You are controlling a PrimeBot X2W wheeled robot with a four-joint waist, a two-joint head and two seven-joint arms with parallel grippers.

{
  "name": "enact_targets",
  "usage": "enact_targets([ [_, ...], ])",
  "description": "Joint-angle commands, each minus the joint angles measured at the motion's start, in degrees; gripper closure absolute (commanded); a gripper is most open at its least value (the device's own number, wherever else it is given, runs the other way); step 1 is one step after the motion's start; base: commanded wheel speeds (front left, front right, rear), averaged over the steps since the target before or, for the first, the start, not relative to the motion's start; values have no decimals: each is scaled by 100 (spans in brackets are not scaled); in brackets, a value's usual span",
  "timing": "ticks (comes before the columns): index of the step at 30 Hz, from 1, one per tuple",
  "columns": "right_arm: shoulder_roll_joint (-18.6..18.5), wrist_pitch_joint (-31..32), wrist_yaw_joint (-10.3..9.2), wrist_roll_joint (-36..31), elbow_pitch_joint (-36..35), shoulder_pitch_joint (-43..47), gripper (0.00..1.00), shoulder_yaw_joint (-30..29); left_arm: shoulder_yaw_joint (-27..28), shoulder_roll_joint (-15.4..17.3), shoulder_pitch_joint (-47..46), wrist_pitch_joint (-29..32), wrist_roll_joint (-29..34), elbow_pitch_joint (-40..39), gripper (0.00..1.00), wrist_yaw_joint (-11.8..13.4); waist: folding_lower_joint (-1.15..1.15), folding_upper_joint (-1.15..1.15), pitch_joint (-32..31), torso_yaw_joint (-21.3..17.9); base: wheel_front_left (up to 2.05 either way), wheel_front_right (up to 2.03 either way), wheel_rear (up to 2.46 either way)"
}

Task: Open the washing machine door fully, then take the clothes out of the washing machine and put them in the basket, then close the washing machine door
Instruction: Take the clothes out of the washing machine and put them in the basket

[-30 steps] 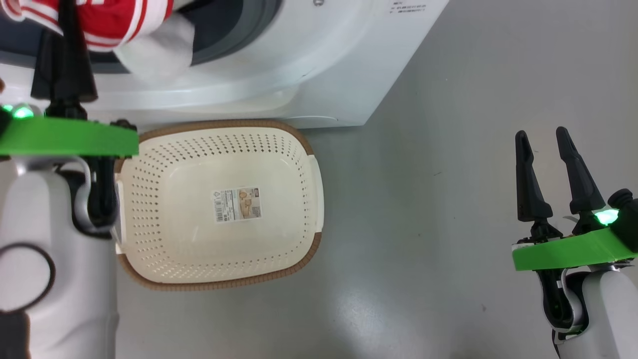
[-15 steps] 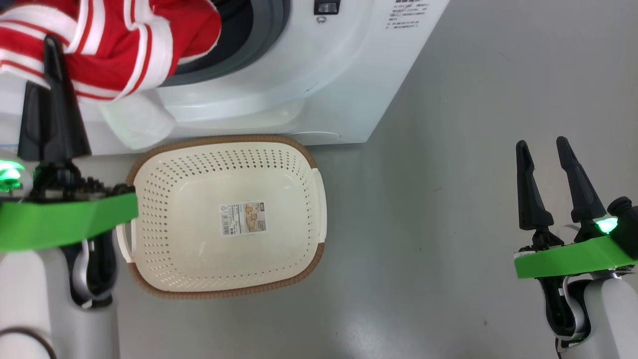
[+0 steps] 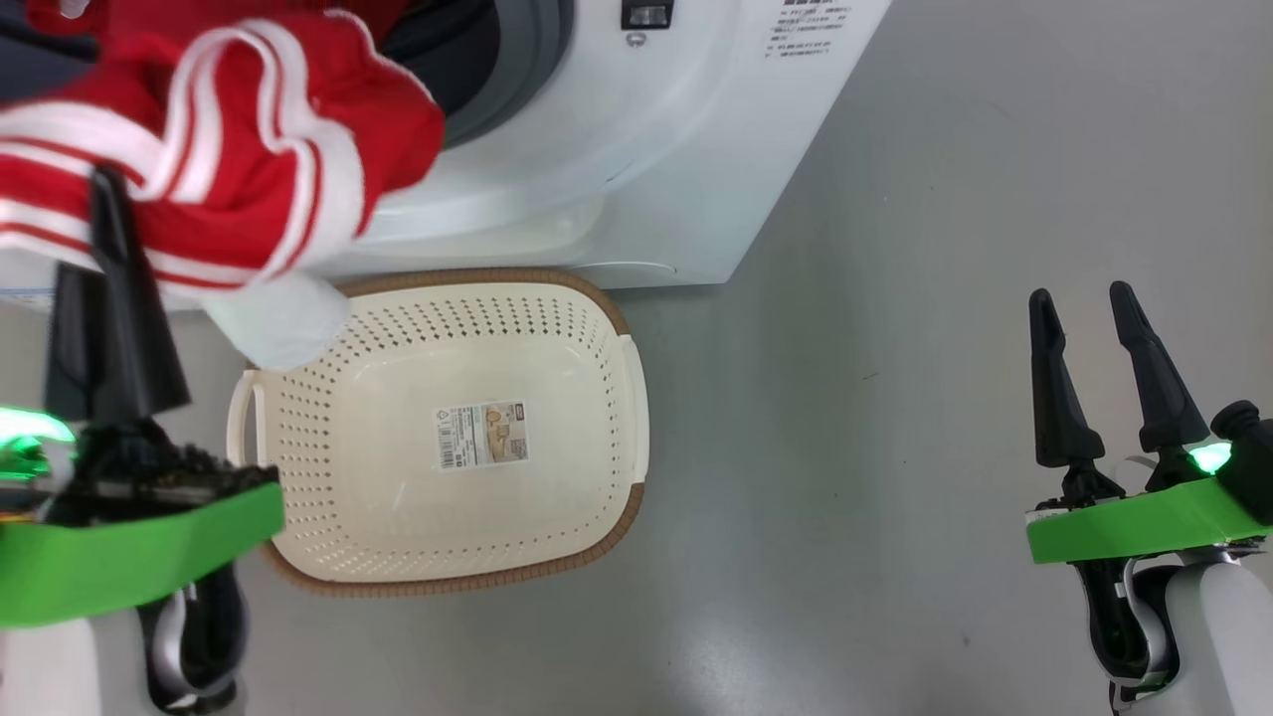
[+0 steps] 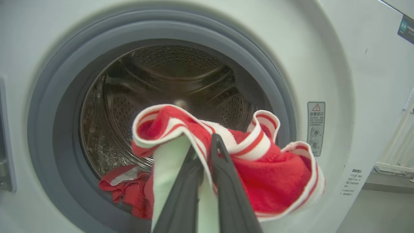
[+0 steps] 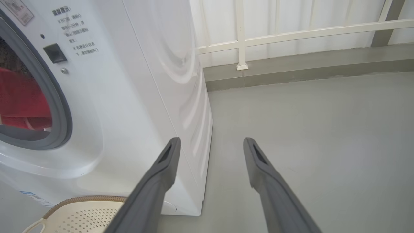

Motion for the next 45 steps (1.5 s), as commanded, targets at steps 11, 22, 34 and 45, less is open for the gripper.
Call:
enact_targets([
  [11, -43, -36, 37, 19, -210, -68, 0, 106, -170, 103, 181, -20, -467, 1240, 100, -32, 0, 0, 397, -67, 0, 0, 0],
  [22, 30, -36, 37, 30, -294, -276, 0, 66, -458, 103, -510, -20, -25, 3024, 100, -32, 0, 0, 915, -176, 0, 0, 0],
  [34, 76, -36, 37, 43, -351, -531, 0, 90, -475, 215, -1639, -20, 445, 4573, 100, -32, 0, 0, 1403, -265, 0, 0, 0],
  [45, 119, -36, 37, 41, -353, -665, 0, 111, -332, 307, -2439, -21, 610, 5502, 16, -32, 0, 0, 1597, -328, 0, 0, 0],
])
